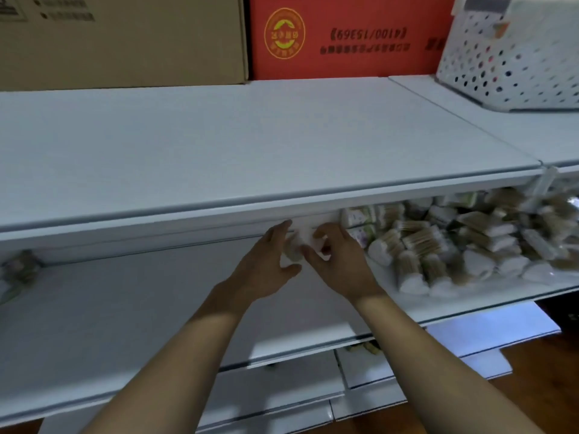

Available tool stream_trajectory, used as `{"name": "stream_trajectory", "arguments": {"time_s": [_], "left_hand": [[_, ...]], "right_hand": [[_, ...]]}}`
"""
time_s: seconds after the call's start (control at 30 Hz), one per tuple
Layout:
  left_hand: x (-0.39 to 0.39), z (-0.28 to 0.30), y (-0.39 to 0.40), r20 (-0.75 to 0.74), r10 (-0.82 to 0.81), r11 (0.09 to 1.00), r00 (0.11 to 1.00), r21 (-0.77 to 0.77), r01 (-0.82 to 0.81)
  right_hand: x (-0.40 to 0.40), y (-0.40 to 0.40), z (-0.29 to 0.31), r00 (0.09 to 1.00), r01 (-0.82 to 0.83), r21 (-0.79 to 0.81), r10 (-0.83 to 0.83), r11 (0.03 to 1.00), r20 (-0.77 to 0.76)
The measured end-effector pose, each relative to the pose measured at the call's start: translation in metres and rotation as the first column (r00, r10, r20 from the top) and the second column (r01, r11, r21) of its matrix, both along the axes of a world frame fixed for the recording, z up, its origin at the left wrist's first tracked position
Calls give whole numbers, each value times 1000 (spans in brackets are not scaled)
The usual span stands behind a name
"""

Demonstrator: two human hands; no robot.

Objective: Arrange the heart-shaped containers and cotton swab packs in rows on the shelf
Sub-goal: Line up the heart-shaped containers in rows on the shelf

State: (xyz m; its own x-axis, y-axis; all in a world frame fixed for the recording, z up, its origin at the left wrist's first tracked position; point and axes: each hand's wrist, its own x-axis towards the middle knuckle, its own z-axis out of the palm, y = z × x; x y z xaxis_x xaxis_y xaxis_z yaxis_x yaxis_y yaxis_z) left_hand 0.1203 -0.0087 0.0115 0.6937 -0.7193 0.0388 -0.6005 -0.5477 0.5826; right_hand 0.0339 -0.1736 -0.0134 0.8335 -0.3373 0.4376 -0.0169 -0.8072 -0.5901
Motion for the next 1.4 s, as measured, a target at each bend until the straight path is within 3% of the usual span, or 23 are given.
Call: {"name": "stream_trajectory", "arguments": {"time_s": [0.13,0.17,0.27,0.37,0.5,0.67,0.77,0.83,0.9,1.07,1.2,1.3,1.4], "left_hand": [[-23,-2,-24,-52,-60,982,997,-184,49],[-28,-3,-28,-73,-58,978,996,-207,42],[-38,-6,-36,-116,-44,976,992,-219,17],[-46,-5,-47,-181,-41,974,983,-227,-1],[-58,-4,-69,-199,-34,966,979,-257,-19],[-76,-9,-95,-261,21,956,965,-278,-96],[-79,-12,-97,-313,89,943,945,-279,-181],[-82,-7,-95,-334,129,923,934,-303,-236],[-85,1,-90,-360,153,890,920,-354,-287],[-86,16,-52,-400,226,803,888,-440,-403],[-91,26,-5,-433,246,753,867,-478,-452],[-89,25,48,-461,272,686,845,-523,-506],[-85,27,108,-457,304,661,836,-530,-531]], "right_hand": [[-41,-3,12,1000,25,110,-24,994,-9],[-49,-9,14,999,51,75,-51,996,8],[-63,-50,5,956,266,-234,-288,935,-63],[-79,-82,-1,795,399,-435,-540,808,-275],[-102,-99,-25,853,340,-600,-507,724,-127],[-112,-107,-31,924,268,-647,-380,714,-37],[-119,-110,-8,956,267,-499,-293,825,27],[-119,-105,11,984,177,-203,-178,963,16],[-112,-95,26,996,83,106,-81,991,-20],[-89,-59,40,999,50,487,-48,872,-16],[-69,-13,52,999,-15,703,36,711,-16],[-54,46,66,984,-47,815,165,578,-60],[-45,102,67,939,-126,802,331,583,-94]]}}
